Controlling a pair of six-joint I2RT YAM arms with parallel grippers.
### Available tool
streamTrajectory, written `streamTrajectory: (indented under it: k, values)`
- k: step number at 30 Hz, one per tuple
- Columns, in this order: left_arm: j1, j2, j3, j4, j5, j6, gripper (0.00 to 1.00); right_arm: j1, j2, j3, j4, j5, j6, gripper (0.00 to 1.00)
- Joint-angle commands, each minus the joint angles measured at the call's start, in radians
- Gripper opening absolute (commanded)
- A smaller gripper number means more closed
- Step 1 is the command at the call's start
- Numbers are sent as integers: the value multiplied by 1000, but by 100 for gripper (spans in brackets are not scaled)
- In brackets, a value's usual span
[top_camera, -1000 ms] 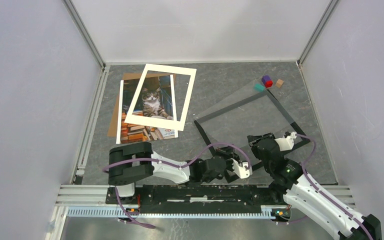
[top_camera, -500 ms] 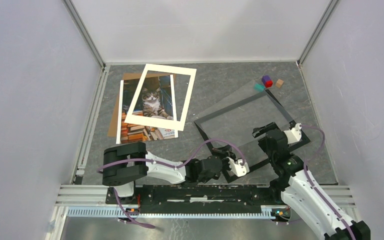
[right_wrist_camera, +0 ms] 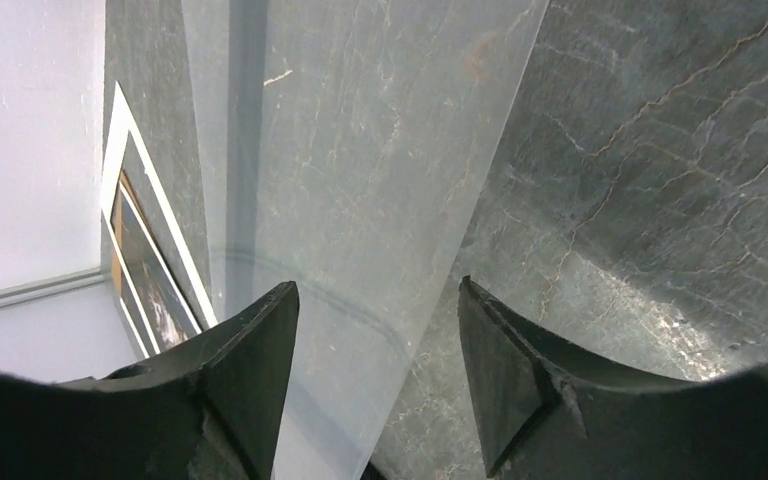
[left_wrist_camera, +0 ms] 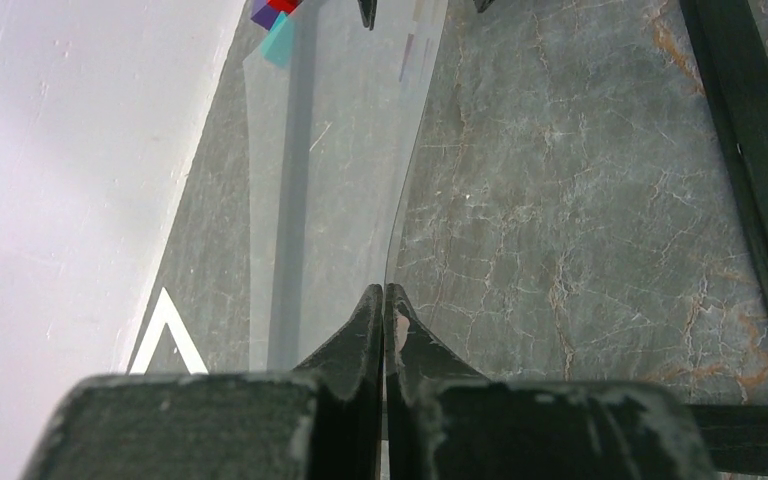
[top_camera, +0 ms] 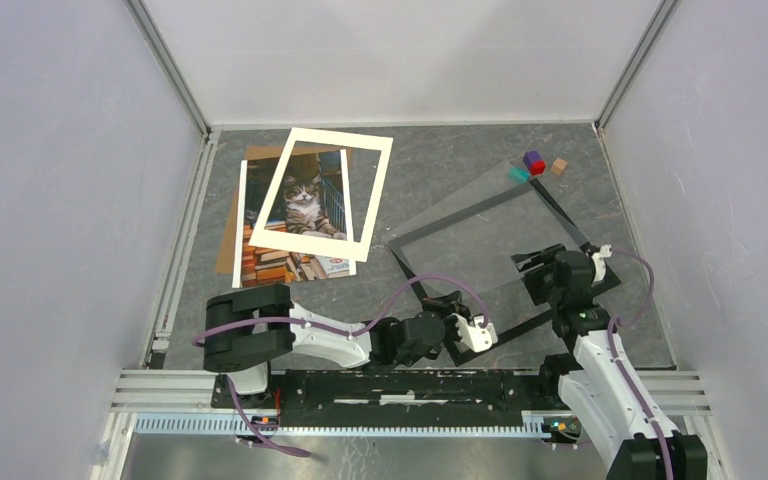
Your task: Put the photo into the frame
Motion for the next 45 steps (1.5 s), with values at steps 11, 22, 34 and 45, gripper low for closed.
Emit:
streamTrajectory:
  k: [11, 22, 34, 45]
  values:
    - [-1, -90, 25, -22, 38, -141, 2, -6, 90, 115, -118, -55, 36, 21]
    - [-6, -241, 26, -253, 49, -381, 56, -6, 39, 47, -107, -21, 119, 0]
    - [209, -617, 259, -891, 420, -737, 89, -5, -131, -13, -175, 77, 167, 0]
    - [471, -579, 360, -885, 537, -833, 90, -6, -158, -34, -220, 119, 230, 0]
